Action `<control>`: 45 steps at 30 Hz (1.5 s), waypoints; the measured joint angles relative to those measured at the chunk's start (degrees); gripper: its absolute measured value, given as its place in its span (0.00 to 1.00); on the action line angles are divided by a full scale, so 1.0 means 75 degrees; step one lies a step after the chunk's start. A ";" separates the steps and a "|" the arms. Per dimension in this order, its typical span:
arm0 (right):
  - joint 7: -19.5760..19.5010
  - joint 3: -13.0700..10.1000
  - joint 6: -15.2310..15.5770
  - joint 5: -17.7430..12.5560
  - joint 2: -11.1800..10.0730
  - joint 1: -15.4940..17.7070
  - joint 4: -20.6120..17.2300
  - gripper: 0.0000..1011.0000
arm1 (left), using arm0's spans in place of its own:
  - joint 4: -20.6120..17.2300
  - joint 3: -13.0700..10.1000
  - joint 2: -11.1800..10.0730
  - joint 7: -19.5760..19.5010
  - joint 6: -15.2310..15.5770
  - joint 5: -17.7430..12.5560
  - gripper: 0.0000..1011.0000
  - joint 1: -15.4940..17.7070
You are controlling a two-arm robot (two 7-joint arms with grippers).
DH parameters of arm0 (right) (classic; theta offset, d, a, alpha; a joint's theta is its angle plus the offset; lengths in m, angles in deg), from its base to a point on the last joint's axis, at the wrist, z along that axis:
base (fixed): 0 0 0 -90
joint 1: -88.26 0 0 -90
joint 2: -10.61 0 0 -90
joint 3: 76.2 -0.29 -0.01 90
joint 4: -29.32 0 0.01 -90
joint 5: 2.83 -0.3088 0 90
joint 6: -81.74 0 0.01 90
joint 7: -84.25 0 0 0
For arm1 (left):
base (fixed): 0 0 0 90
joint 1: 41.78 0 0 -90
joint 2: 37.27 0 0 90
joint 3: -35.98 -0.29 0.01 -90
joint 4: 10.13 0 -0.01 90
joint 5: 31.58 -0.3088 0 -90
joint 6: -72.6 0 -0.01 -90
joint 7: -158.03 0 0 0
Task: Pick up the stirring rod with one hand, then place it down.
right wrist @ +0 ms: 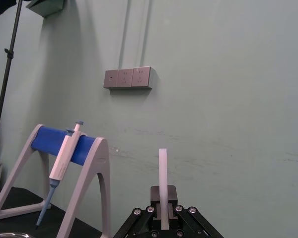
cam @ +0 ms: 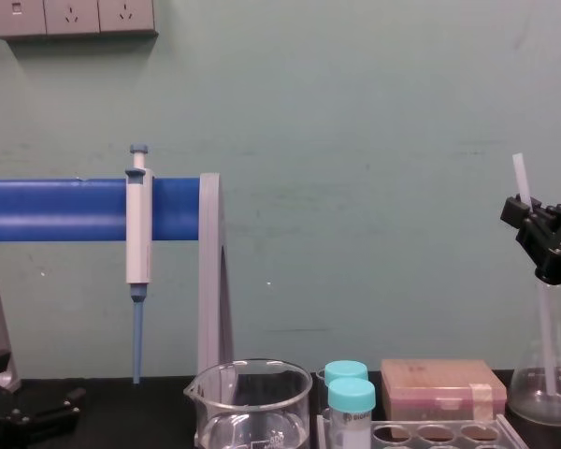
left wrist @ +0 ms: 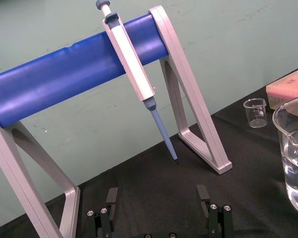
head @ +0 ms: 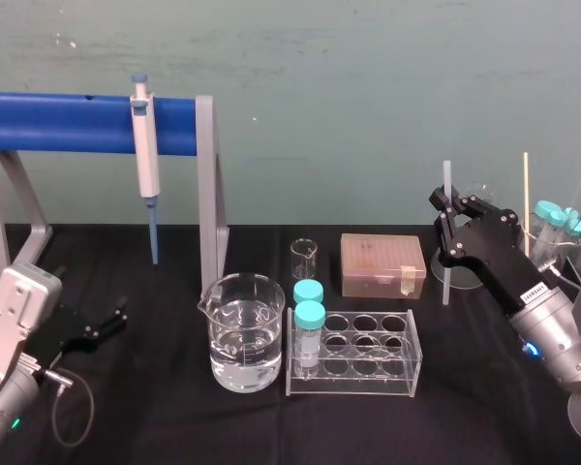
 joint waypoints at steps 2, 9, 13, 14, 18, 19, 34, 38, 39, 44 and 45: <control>0.0000 0.0000 0.0000 0.0000 0.0000 0.0001 0.0000 0.07 | 0.0000 0.0000 0.0000 0.0000 0.0000 0.0000 0.99 0.0000; 0.0001 0.0000 0.0000 0.0000 0.0000 0.0000 0.0000 0.07 | 0.0000 0.0000 0.0000 0.0000 0.0000 0.0000 0.99 0.0001; 0.0001 0.0000 0.0000 0.0000 0.0000 0.0001 0.0000 0.07 | 0.0000 0.0000 0.0000 0.0000 0.0000 0.0000 0.99 0.0000; 0.0001 0.0000 0.0000 0.0000 0.0000 0.0001 0.0000 0.07 | 0.0000 0.0000 0.0000 -0.0001 0.0000 0.0000 0.99 0.0000; 0.0001 0.0000 0.0000 0.0000 0.0000 0.0001 -0.0001 0.07 | 0.0000 0.0000 0.0000 -0.0001 0.0000 0.0000 0.99 0.0000; 0.0001 0.0000 0.0000 0.0000 0.0000 0.0001 0.0000 0.07 | 0.0000 0.0000 0.0000 0.0000 0.0000 0.0000 0.99 0.0000; 0.0001 0.0000 0.0000 0.0000 0.0000 0.0000 -0.0001 0.07 | 0.0000 0.0001 0.0000 0.0000 0.0000 0.0000 0.99 0.0000; 0.0001 0.0000 0.0000 0.0000 0.0000 0.0001 0.0000 0.07 | 0.0000 0.0000 0.0000 0.0000 0.0000 0.0000 0.99 0.0000; 0.0001 0.0000 0.0000 0.0000 0.0000 0.0000 0.0000 0.07 | 0.0000 0.0000 0.0000 0.0000 0.0000 0.0000 0.99 0.0000; 0.0380 -0.0006 -0.0096 -0.0097 0.0013 -0.0029 0.0036 0.07 | 0.0000 0.0000 0.0000 0.0000 0.0000 0.0000 0.99 0.0000; 0.0440 -0.0005 -0.0103 -0.0124 0.0016 -0.0031 0.0039 0.07 | 0.0000 0.0000 0.0000 -0.0001 0.0000 0.0000 0.99 0.0000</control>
